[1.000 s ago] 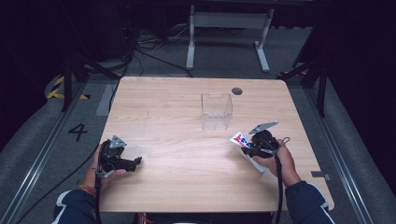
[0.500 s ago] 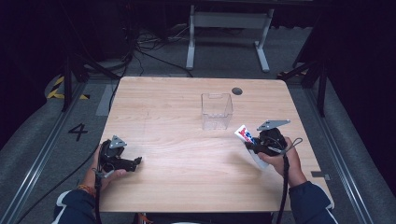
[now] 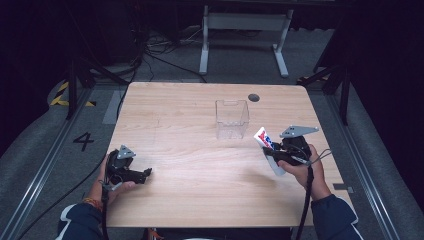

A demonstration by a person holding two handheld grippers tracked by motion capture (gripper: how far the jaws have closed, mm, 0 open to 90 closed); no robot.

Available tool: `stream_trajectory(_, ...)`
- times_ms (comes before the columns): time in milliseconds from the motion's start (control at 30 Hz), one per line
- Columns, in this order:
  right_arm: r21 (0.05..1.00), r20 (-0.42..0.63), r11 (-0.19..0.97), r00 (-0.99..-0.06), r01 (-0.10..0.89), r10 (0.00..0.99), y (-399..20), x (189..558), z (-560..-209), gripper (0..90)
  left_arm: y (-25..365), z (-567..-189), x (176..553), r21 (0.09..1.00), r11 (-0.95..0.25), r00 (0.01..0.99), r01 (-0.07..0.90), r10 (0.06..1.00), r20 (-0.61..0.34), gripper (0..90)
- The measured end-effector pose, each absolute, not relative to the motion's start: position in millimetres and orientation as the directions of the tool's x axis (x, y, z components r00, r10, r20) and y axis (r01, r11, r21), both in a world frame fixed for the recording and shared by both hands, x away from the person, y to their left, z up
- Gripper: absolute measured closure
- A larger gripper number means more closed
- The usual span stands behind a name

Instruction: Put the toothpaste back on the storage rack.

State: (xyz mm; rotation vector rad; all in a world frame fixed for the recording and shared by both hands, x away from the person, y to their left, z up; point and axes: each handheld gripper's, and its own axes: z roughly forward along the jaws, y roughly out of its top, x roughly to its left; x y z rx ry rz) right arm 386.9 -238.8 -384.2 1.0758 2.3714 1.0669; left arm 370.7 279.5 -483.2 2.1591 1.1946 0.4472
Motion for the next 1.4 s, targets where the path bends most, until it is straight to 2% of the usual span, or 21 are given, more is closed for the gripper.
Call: stream_trajectory(1400,0.879,-0.025,0.337,-0.673,0.338,0.74,-227.7,400.3,-347.6,69.9,279.5,-483.2,370.7,0.663,-0.396,0.533,0.635,0.846,-0.005,0.4)
